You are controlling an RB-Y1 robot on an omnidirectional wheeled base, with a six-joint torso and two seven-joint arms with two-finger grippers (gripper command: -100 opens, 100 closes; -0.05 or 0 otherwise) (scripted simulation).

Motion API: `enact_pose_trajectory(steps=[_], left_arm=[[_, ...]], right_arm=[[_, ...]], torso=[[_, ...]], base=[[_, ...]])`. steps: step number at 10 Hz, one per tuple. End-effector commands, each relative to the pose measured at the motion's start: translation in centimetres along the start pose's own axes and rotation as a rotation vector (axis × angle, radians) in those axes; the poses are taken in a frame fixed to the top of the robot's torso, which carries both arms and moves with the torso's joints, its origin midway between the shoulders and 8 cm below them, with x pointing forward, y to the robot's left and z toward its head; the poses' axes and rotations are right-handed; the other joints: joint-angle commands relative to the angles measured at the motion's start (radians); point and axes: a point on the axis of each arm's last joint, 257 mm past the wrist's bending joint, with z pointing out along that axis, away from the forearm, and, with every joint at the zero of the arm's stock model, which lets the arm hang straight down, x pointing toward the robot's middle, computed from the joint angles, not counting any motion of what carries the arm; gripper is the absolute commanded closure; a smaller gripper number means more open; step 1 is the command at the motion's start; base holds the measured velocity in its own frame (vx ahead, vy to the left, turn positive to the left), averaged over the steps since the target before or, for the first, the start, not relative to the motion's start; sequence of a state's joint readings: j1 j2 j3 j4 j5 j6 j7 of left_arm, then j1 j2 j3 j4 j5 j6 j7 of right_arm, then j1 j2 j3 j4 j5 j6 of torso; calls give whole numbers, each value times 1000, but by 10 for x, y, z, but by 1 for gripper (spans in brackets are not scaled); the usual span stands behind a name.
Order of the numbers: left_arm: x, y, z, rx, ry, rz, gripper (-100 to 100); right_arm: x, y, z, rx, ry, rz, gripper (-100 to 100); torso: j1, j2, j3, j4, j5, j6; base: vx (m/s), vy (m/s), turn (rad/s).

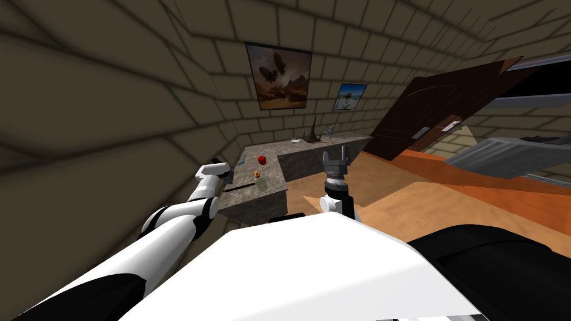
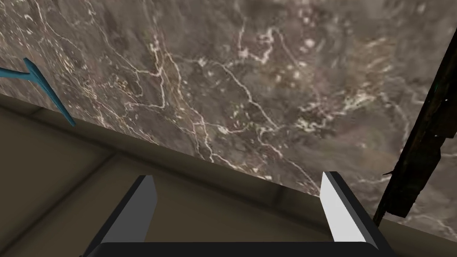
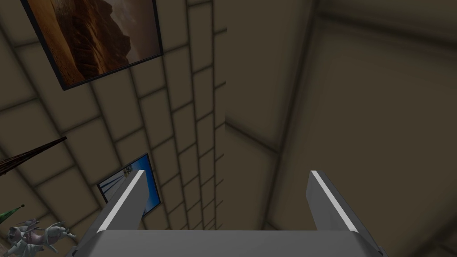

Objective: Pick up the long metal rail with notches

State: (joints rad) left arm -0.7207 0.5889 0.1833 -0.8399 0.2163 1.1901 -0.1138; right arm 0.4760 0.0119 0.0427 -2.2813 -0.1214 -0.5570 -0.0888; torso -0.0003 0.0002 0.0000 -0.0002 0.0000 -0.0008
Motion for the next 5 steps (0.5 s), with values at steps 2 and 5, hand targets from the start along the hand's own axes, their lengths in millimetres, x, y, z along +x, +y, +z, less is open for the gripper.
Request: enact_pose_trajectory(steps=[2, 5], left_arm=[[-1, 19, 1, -87, 14, -9, -100], [0, 40, -3, -195, 39, -17, -100]], right_arm=[[0, 0, 0, 0, 0, 0, 0], [0, 0, 0, 0, 0, 0, 0]], torso=[[0, 0, 0, 0, 0, 0], [0, 0, 0, 0, 0, 0]], base=[[1, -2, -9], [0, -1, -10]])
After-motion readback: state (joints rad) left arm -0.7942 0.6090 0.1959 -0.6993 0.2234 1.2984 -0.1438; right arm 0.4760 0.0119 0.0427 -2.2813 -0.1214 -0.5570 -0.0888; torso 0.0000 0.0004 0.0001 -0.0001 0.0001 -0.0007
